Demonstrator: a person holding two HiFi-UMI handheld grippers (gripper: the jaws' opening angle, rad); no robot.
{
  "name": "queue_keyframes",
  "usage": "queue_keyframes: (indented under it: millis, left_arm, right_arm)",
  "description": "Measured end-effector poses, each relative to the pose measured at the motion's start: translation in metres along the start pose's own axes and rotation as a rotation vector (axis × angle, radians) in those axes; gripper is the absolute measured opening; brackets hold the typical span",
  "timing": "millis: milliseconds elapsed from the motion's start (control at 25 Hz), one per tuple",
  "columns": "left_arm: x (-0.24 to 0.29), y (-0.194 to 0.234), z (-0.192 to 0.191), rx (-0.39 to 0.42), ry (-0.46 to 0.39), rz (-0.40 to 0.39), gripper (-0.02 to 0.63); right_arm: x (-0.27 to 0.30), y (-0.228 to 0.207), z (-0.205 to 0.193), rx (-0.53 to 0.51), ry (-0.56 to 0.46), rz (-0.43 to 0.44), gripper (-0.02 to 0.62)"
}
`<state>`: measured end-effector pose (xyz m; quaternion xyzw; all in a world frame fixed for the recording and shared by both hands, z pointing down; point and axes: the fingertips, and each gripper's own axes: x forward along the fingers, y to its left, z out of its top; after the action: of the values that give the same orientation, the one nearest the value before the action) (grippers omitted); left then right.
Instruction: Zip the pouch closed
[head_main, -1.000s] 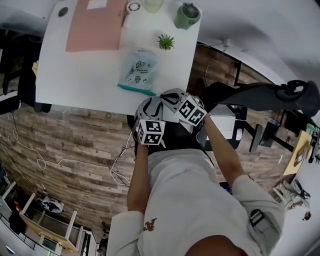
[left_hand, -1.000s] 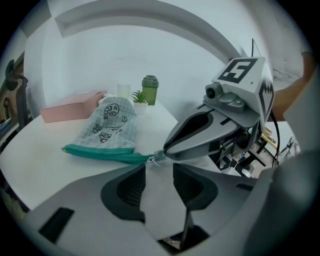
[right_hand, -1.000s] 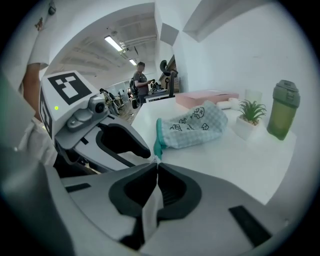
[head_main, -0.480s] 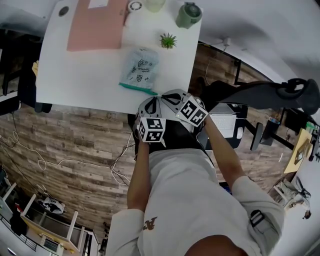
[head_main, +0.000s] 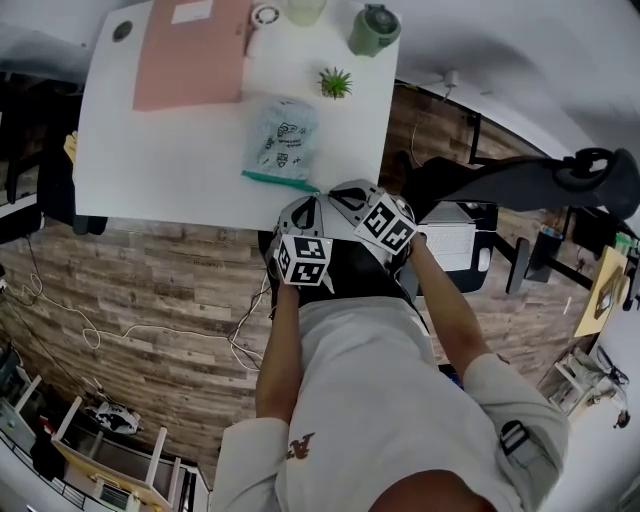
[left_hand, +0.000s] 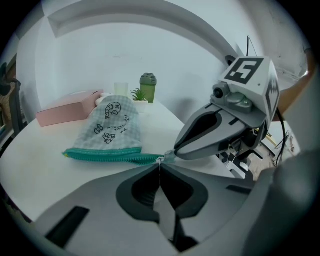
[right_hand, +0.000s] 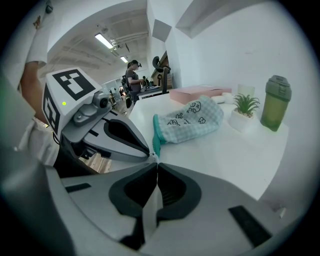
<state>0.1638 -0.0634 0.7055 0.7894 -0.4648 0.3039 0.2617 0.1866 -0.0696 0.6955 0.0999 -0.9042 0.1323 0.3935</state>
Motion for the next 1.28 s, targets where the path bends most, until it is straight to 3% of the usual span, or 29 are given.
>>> queue_keyframes:
  millis: [1280]
  left_arm:
    - [-0.005,0.023,0.003,-0.004,0.022,0.029,-0.002]
  right_arm:
    - [-0.006,-0.009,-0.003,0.035,0.038,-0.068,0.005]
